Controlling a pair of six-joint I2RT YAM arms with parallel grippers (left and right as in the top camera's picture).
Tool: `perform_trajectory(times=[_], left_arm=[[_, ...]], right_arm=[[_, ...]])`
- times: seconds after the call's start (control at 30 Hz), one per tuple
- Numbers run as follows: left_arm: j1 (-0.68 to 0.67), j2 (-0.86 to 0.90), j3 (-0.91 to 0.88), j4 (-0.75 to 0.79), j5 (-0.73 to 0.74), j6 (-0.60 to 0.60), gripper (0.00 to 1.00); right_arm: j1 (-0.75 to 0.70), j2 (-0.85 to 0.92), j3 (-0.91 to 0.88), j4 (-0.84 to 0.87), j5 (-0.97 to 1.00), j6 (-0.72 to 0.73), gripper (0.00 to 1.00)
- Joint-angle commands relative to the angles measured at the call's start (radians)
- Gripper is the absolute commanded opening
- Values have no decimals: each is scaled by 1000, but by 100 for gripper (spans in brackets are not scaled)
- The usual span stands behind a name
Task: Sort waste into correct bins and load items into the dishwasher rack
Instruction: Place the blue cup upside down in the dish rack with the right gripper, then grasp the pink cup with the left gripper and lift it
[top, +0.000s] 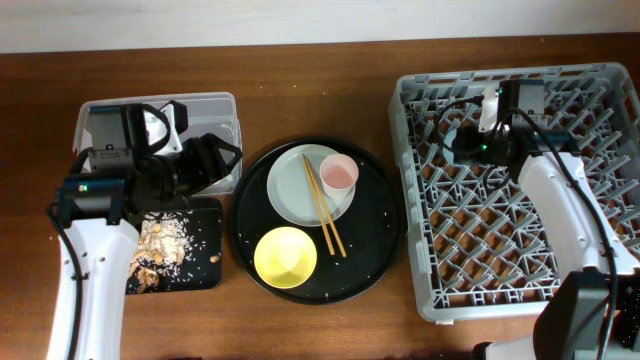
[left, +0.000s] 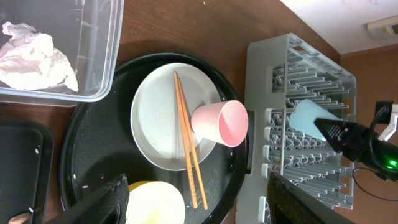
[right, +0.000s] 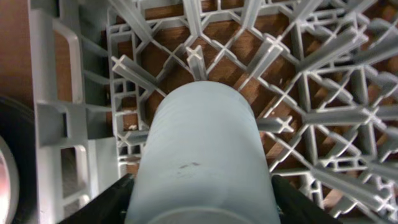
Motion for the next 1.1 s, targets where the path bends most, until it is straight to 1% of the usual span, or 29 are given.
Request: perform_trajectory(times=[0.0, 0.1, 0.13, 0.17, 0.2, 0.27, 0.37, 0.4, 0.47, 0.53, 0.67, 0.73, 0.83, 1.07], left_arm=[[5, 1, -2, -3, -7, 18, 70], [5, 1, -2, -35, -8, 62, 69], [5, 1, -2, -43, -7, 62, 65], [2, 1, -2, -47, -7, 62, 58], [-6, 1, -2, -47, -7, 62, 53], [-50, 1, -2, -45, -18, 61, 52], [-150, 3, -2, -26, -143, 56, 52], [-195, 6, -2, -10, -187, 30, 52], [-295, 30, -2, 44, -245, -31, 52], [-358, 67, -2, 85, -307, -60, 53], [-450, 185, -2, 191, -327, -60, 53], [-482, 269, -2, 254, -327, -68, 53], [-494, 366, -2, 303, -325, -101, 53], [-496, 498, -2, 346, -325, -101, 53]], right_arm=[[-2, -2, 19, 6, -4, -9, 74], [-2, -24, 77, -47, -4, -9, 80], [-2, -32, 104, -70, -5, -9, 81], [-2, -41, 138, -104, -5, -9, 81], [-2, -50, 167, -134, -5, -9, 82], [0, -73, 244, -218, -10, -8, 85], [0, -105, 329, -335, -72, -8, 90], [0, -120, 349, -376, -110, -8, 91], [0, -152, 357, -430, -168, -8, 92], [0, -163, 357, -472, -189, -8, 92], [0, -165, 356, -531, -189, -8, 92], [0, -165, 356, -538, -189, -8, 92], [0, -165, 356, -543, -188, -8, 93], [0, -165, 356, -552, -188, -9, 94]])
